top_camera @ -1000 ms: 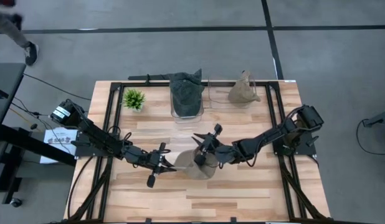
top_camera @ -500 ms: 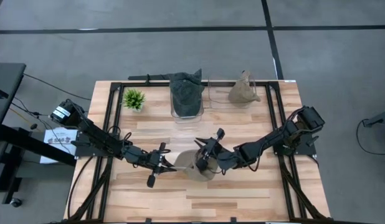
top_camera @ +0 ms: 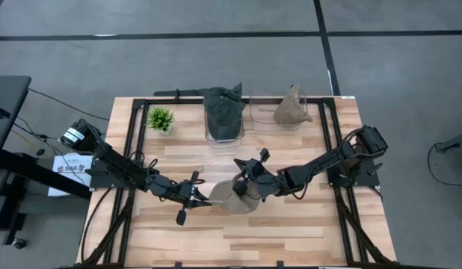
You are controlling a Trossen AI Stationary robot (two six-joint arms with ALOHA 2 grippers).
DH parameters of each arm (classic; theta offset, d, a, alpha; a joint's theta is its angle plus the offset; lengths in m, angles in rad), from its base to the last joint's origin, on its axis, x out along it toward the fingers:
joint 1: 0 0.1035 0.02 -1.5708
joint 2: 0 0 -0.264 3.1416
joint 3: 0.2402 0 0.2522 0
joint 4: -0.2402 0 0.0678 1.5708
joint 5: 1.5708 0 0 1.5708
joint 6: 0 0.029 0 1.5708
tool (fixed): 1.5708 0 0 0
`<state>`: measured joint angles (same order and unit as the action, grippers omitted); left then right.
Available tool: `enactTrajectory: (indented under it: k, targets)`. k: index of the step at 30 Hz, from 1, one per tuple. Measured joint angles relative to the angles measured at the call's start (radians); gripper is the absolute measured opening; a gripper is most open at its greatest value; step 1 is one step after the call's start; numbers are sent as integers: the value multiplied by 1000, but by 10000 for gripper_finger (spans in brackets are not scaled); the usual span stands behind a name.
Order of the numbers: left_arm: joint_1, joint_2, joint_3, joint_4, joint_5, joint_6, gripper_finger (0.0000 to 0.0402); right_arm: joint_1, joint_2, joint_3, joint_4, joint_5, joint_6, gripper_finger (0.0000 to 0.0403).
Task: Pick & Place hat
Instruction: Put the brown cap into the right transparent bin
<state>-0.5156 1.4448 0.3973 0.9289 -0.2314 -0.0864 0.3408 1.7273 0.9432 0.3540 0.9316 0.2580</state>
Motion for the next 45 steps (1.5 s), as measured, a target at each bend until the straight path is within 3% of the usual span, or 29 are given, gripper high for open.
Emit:
enactTrajectory:
  k: [4, 13, 19, 28, 35, 45]
  targets:
    - [0, 0, 0, 0, 0, 0, 20, 6, 74, 9, 67, -20, 1, 1]
    - [-1, 1, 0, -6, 8, -1, 21, 3, 281, 229, 67, -52, -135, 0]
    - [-2, 0, 0, -1, 22, 1, 21, 12, 279, 320, 33, -105, -217, 1]
    - [-18, 0, 0, -16, 11, 5, 21, 60, 195, 335, -197, -113, -151, 0]
    - [-14, 1, 0, -18, 17, 2, 21, 110, 110, 335, -348, 89, -136, 1]
    - [-14, 1, 0, -17, 47, 1, 21, 109, 37, 337, -383, 357, -273, 1]
